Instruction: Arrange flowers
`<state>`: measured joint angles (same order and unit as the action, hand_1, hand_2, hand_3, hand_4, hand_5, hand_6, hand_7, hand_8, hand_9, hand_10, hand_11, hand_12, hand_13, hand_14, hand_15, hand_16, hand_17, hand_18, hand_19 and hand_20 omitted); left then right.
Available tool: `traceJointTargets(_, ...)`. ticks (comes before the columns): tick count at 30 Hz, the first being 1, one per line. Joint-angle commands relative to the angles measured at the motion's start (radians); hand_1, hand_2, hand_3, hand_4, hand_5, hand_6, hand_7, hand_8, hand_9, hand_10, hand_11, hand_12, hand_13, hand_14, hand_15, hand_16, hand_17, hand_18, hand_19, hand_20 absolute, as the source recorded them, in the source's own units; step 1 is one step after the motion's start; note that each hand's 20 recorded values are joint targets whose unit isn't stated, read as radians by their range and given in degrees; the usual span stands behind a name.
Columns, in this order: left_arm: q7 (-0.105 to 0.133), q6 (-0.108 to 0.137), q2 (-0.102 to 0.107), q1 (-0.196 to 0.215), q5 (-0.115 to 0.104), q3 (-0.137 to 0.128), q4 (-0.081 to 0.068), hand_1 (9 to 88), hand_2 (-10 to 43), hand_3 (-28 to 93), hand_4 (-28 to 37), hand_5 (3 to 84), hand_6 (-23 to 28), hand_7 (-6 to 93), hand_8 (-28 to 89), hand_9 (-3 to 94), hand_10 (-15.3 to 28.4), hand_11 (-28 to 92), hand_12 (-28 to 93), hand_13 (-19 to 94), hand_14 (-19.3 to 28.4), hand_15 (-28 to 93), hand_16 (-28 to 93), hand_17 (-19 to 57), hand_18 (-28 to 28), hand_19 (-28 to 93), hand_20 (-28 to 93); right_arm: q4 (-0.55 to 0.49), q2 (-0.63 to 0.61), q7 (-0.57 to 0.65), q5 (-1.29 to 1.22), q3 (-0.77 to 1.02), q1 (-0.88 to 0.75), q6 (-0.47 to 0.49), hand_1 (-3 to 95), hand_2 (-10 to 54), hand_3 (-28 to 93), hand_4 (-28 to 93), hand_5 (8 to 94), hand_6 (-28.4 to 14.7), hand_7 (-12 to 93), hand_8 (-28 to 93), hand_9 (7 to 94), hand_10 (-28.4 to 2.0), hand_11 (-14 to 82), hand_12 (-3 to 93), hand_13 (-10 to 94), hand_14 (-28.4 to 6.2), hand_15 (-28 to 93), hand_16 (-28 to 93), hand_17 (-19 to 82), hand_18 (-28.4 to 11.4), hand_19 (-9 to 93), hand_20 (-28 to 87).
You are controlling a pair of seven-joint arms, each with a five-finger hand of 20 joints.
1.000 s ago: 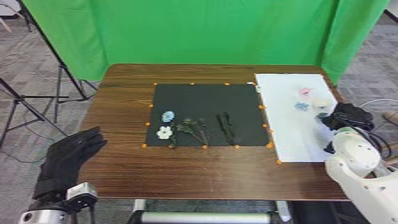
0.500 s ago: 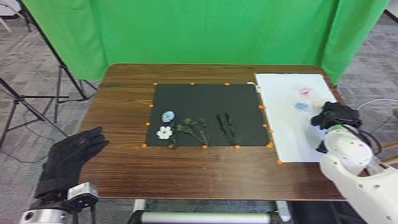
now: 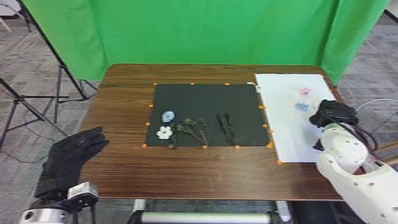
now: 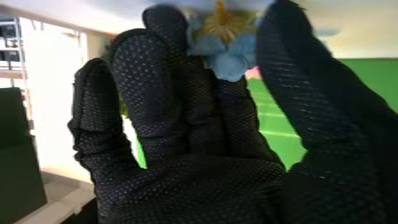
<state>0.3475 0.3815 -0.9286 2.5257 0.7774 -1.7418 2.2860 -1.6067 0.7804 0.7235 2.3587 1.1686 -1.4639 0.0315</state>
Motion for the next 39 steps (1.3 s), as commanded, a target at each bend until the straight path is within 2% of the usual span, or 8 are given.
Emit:
traceJointTargets(1, 0.006, 0.001, -0.003, 0.012, -0.003, 0.002, 0.001, 28.6, 5.6, 83, -11.3, 49.3, 15.0, 15.2, -9, 40.6, 22.0, 36, 10, 28, 28.0, 58, -11, -9.3, 21.4, 57, 15, 0.026, -0.016, 0.025, 0.049, -0.04, 0.001, -0.082, 52.5, -9.4, 73, -28, 72.1, 1.0, 29, -3, 84.3, -7.9, 13.2, 30.9, 70, -6.6, 65, 28, 30, -26.2, 87, 23)
traceJointTargets(8, 0.003, 0.005, -0.005, 0.022, -0.003, -0.004, 0.006, 28.6, 5.6, 84, -11.4, 49.3, 14.9, 15.3, -9, 40.6, 22.0, 36, 10, 28, 28.0, 58, -11, -9.3, 21.4, 57, 15, -0.006, -0.038, 0.021, 0.058, -0.051, 0.012, -0.138, 56.4, -9.5, 73, -28, 78.7, 1.4, 26, 0, 90.6, -6.6, 13.2, 33.9, 74, -4.5, 63, 30, 32, -24.8, 88, 24)
traceJointTargets(16, 0.003, 0.012, -0.003, 0.046, -0.003, -0.031, 0.023, 28.6, 5.6, 84, -11.5, 49.3, 14.9, 15.3, -9, 40.5, 22.1, 36, 10, 28, 28.0, 58, -11, -9.2, 21.4, 57, 15, -0.2, -0.072, -0.065, 0.022, -0.136, 0.081, -0.185, 57.2, -9.5, 74, -28, 80.1, 0.5, 24, 1, 91.5, -7.1, 13.5, 34.8, 75, -4.8, 64, 30, 33, -24.8, 90, 24)
traceJointTargets(21, -0.01, 0.013, -0.006, 0.049, 0.001, -0.043, 0.028, 28.6, 5.7, 84, -11.5, 49.4, 14.9, 15.3, -9, 40.5, 22.0, 36, 10, 28, 28.0, 58, -11, -9.2, 21.4, 57, 15, -0.293, -0.018, -0.133, -0.041, -0.268, 0.194, -0.164, 57.2, -9.5, 74, -28, 80.2, 0.3, 24, 1, 91.4, -7.3, 13.5, 35.1, 75, -4.7, 64, 30, 32, -24.7, 90, 24)
traceJointTargets(24, -0.031, 0.003, -0.015, 0.048, 0.009, -0.051, 0.03, 28.5, 5.7, 84, -11.5, 49.3, 15.0, 15.3, -9, 40.5, 22.1, 36, 10, 28, 28.0, 58, -11, -9.3, 21.5, 57, 15, -0.321, 0.052, -0.184, -0.062, -0.349, 0.251, -0.128, 57.3, -9.5, 75, -28, 80.2, 0.2, 24, 2, 91.5, -7.4, 13.4, 35.1, 75, -4.8, 64, 30, 32, -24.6, 90, 24)
traceJointTargets(32, -0.045, 0.0, -0.023, 0.047, 0.009, -0.055, 0.026, 28.6, 5.8, 84, -11.6, 49.3, 15.0, 15.2, -9, 40.5, 22.0, 36, 10, 28, 28.0, 58, -11, -9.3, 21.5, 57, 15, -0.229, 0.287, -0.245, -0.017, -0.525, 0.339, -0.101, 57.1, -9.5, 75, -28, 80.0, 0.2, 23, 2, 91.3, -7.2, 13.4, 35.5, 74, -4.5, 64, 30, 32, -24.2, 90, 24)
traceJointTargets(34, -0.052, -0.002, -0.031, 0.05, 0.012, -0.061, 0.027, 28.5, 5.7, 84, -11.5, 49.3, 15.0, 15.2, -9, 40.5, 22.0, 36, 10, 28, 28.0, 58, -11, -9.3, 21.5, 57, 15, -0.201, 0.346, -0.253, -0.006, -0.523, 0.323, -0.069, 57.1, -9.5, 75, -28, 79.9, 0.3, 23, 2, 91.2, -7.1, 13.3, 35.5, 74, -4.4, 64, 31, 32, -24.0, 90, 24)
traceJointTargets(39, -0.061, -0.007, -0.028, 0.036, 0.013, -0.066, 0.021, 28.5, 5.8, 84, -11.5, 49.4, 15.0, 15.1, -9, 40.5, 22.0, 36, 10, 28, 28.0, 58, -12, -9.2, 21.5, 57, 15, -0.118, 0.446, -0.263, 0.066, -0.527, 0.312, -0.026, 57.0, -9.5, 75, -28, 79.6, 0.5, 23, 2, 91.2, -6.9, 13.4, 35.5, 74, -4.7, 65, 31, 31, -23.7, 90, 24)
